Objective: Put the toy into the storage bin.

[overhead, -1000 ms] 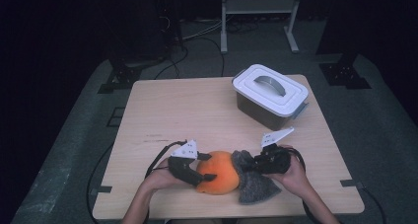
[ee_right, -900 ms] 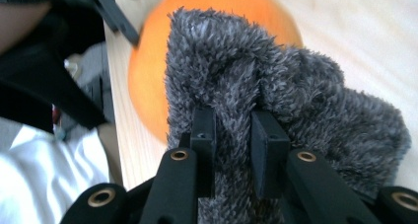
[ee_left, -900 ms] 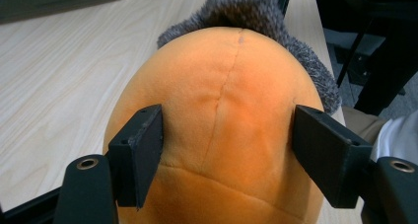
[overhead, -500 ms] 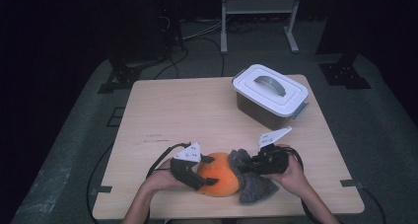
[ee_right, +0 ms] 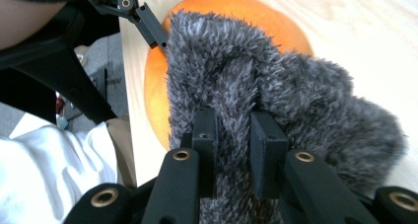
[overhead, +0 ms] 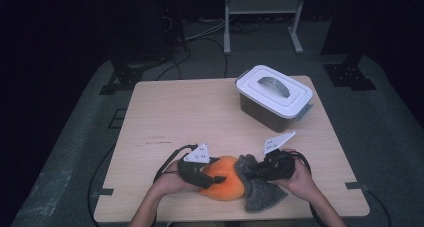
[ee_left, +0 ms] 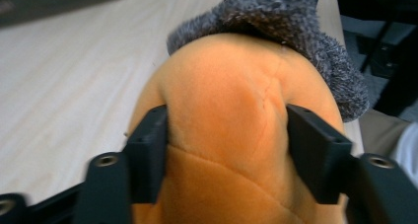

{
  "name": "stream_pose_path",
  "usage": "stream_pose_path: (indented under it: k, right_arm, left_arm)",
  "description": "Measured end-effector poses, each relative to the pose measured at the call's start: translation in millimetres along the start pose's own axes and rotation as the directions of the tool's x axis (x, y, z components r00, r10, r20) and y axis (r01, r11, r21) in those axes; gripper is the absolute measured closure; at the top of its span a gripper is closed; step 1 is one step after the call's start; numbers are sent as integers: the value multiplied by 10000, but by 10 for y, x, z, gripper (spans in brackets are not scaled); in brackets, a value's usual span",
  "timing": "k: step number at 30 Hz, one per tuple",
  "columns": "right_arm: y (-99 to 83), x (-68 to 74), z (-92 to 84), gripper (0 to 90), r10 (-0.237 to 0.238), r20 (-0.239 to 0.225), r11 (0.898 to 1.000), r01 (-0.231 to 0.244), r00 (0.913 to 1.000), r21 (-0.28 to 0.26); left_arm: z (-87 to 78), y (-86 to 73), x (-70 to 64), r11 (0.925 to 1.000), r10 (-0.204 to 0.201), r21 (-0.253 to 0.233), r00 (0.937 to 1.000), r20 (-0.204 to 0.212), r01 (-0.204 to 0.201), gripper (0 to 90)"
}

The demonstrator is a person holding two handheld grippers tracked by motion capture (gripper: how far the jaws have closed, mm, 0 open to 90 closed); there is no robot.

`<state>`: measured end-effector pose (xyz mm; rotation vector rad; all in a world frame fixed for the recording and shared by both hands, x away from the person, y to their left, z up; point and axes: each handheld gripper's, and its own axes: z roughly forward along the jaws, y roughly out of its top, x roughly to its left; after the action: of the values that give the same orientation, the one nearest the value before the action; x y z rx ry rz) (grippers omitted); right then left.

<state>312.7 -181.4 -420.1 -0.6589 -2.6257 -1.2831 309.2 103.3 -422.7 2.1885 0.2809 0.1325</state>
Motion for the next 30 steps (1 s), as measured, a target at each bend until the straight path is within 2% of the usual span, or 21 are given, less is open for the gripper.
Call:
stream_pose_path:
  k: [3, 6, 8, 10, 12, 14, 16, 17, 19, 21, 24, 28, 30]
  right_arm:
    - [-2, -40, -91, 756, 64, 295, 9997, -57, 9995, -222]
    - [5, -59, -186, 756, 141, 633, 9981, -102, 9979, -612]
    - [15, -64, -244, 756, 193, 729, 9954, -123, 9971, -954]
    - [21, -68, -271, 755, 246, 719, 9927, -158, 9971, -1194]
    - [14, -66, -223, 752, 225, 704, 9951, -156, 9973, -972]
    - [3, -54, -136, 747, 149, 432, 9977, -120, 9990, -672]
    - [18, 2, -57, 744, -119, 145, 9982, 128, 9998, -580]
    - [38, 48, -24, 743, -299, 69, 9982, 302, 9995, -525]
    - [79, 138, 17, 741, -665, 262, 9969, 675, 9974, -399]
    - [94, 160, 24, 740, -850, 484, 9957, 867, 9952, -332]
    - [60, 106, -1, 740, -613, 477, 9973, 631, 9970, -377]
    - [-32, -8, -7, 731, -226, 724, 9997, 231, 9971, -57]
    - [-86, -85, -9, 733, 94, 783, 9999, -100, 9969, 75]
  left_arm:
    - [-10, 63, -30, 9984, 226, -511, 9985, -507, -252, 443]
    - [37, 115, -98, 9923, 793, -857, 9903, -1145, -893, 449]
    - [96, 126, -143, 9878, 1043, -1045, 9887, -1076, -1155, 441]
    - [122, 151, -171, 9876, 1134, -984, 9892, -931, -1224, 406]
    - [105, 173, -162, 9902, 918, -995, 9934, -683, -984, 335]
    - [72, 195, -155, 9921, 750, -962, 9957, -553, -800, 232]
    - [62, 215, -146, 9948, 634, -767, 9970, -442, -667, 137]
    - [70, 214, -147, 9957, 656, -619, 9964, -528, -689, 106]
    - [109, 182, -136, 9972, 711, -217, 9963, -473, -721, 102]
    - [125, 118, -119, 9956, 923, -130, 9948, -439, -929, 149]
    - [76, 62, -62, 9979, 629, -121, 9974, -345, -634, 242]
    - [2, -28, 19, 9998, 101, -191, 9999, -130, -104, 252]
    - [-16, -48, 32, 9997, 27, -262, 10000, -61, -28, 251]
